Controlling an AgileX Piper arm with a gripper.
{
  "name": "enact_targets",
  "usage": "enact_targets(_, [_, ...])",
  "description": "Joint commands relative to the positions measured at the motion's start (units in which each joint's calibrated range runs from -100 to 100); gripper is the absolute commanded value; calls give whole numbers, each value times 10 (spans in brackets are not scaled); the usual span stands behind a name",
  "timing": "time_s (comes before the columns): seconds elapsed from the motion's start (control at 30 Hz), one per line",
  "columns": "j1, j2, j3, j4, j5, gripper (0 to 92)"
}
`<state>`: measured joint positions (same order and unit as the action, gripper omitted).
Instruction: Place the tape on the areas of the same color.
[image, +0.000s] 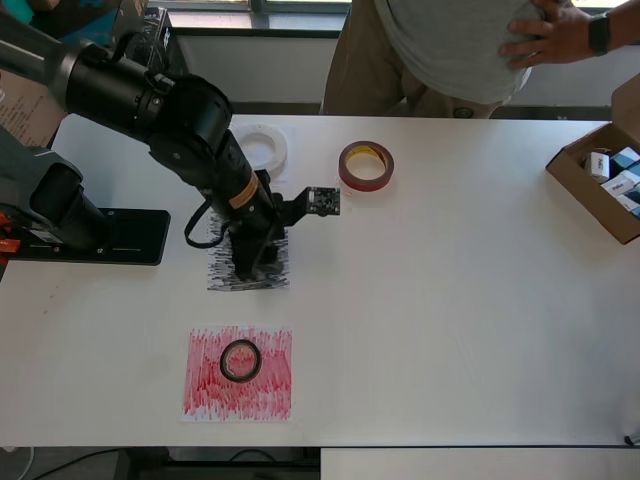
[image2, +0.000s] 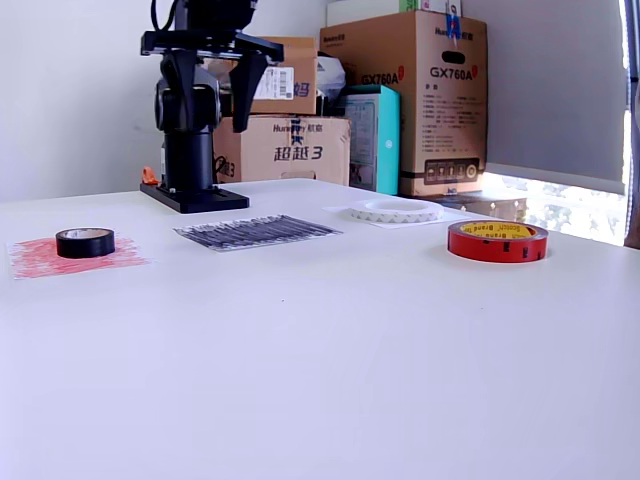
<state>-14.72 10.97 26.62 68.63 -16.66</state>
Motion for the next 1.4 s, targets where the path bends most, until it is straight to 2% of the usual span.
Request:
enact_targets(0.0, [-63, -3, 1, -3, -82, 646])
enact_targets(0.37, [-146, -5, 1, -5, -176, 646])
enact_targets(0.57, [-164, 2, 1, -8, -221, 645])
enact_targets(0.9, [-179, 1, 108, -206, -312, 645])
enact_targets(1.0, [-175, 3, 123, -227, -315, 645])
enact_targets(1.37, [-147, 11, 173, -228, -286, 645])
